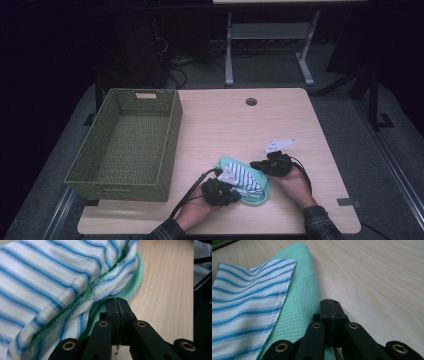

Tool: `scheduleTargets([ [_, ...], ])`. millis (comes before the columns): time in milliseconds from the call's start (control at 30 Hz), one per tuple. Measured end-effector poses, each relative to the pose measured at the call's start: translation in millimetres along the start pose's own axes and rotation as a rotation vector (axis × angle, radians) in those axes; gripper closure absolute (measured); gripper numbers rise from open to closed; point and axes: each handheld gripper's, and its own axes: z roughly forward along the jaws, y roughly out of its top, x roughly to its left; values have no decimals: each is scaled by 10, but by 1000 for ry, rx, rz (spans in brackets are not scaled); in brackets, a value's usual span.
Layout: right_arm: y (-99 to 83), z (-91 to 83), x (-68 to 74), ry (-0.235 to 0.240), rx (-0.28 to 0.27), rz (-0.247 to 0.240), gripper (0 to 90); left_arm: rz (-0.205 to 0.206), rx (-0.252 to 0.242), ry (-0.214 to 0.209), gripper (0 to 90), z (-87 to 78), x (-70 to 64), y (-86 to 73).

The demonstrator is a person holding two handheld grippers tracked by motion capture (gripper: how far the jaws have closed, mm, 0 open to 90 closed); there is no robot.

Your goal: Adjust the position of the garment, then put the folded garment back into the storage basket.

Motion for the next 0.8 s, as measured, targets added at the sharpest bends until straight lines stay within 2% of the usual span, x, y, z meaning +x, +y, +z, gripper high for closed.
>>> scheduleTargets([
  [100, -8, -7, 4, 1, 0, 1, 897, 1, 7, 13, 887, -32, 44, -6],
  [133, -17, -18, 14, 5, 4, 3, 897, -10, 2, 29, 887, -49, 81, -19],
  [233, -24, -25, 26, 4, 5, 3, 898, -16, 2, 40, 887, -70, 129, -28],
  [267, -38, -36, 41, 11, 5, 3, 898, -34, -4, 52, 887, -86, 169, -37],
  [367, -46, -46, 56, 11, 9, -3, 898, -27, 7, 66, 886, -113, 215, -43],
  [567, -101, -103, 105, 14, 15, -6, 898, -57, -3, 96, 887, -174, 332, -59],
  [800, -160, -161, 208, 27, 19, -6, 897, -81, -8, 140, 887, -225, 493, -70],
])
